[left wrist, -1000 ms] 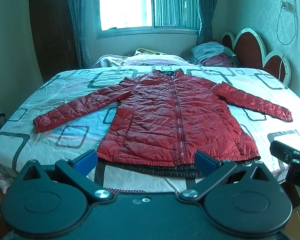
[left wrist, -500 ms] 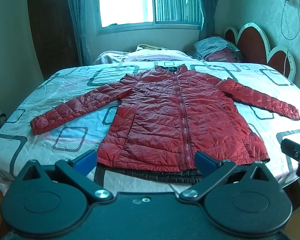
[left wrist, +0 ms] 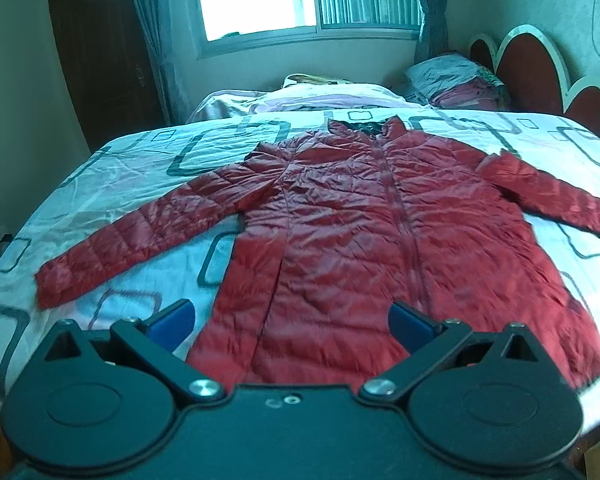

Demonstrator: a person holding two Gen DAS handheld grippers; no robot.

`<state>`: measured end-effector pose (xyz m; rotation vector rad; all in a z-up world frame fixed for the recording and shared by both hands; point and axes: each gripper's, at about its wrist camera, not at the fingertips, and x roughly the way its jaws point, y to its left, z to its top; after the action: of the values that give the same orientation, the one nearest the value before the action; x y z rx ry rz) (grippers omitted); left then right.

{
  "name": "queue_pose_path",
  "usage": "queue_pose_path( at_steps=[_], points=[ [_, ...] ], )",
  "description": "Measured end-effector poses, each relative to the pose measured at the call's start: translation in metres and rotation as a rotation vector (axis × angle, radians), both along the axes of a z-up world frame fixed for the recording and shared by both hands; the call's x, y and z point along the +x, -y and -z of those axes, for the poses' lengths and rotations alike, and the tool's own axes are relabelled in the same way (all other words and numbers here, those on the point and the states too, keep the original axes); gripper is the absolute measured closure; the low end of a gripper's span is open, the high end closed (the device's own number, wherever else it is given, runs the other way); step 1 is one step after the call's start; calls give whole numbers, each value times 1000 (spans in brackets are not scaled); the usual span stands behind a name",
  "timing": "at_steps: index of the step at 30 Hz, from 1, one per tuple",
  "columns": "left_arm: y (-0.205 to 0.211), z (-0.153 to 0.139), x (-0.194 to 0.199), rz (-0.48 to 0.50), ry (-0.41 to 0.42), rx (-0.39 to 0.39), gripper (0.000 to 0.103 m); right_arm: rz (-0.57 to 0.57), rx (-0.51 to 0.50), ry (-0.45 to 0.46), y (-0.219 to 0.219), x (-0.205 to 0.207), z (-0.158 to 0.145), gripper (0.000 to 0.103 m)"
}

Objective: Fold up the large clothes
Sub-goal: 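Move the right tool to the cuff of the jacket sleeve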

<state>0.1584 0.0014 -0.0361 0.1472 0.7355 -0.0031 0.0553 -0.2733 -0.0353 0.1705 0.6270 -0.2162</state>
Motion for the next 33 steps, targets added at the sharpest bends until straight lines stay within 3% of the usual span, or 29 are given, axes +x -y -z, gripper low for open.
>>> queue_pose_path(
  at_steps=[12, 22, 26, 33],
  points=[
    [-4, 33, 124, -12, -45, 12, 0, 144, -21, -48, 39, 101, 18, 0],
    [5, 63, 187, -58, -92, 43, 1, 208, -35, -110, 90, 150, 44, 0],
    [15, 70, 204, -99, -103, 52, 1, 223, -24, -144, 121, 174, 65, 0],
    [41, 86, 238, -147, -132, 85, 1, 310, 25, -240, 213, 197, 103, 0]
  ],
)
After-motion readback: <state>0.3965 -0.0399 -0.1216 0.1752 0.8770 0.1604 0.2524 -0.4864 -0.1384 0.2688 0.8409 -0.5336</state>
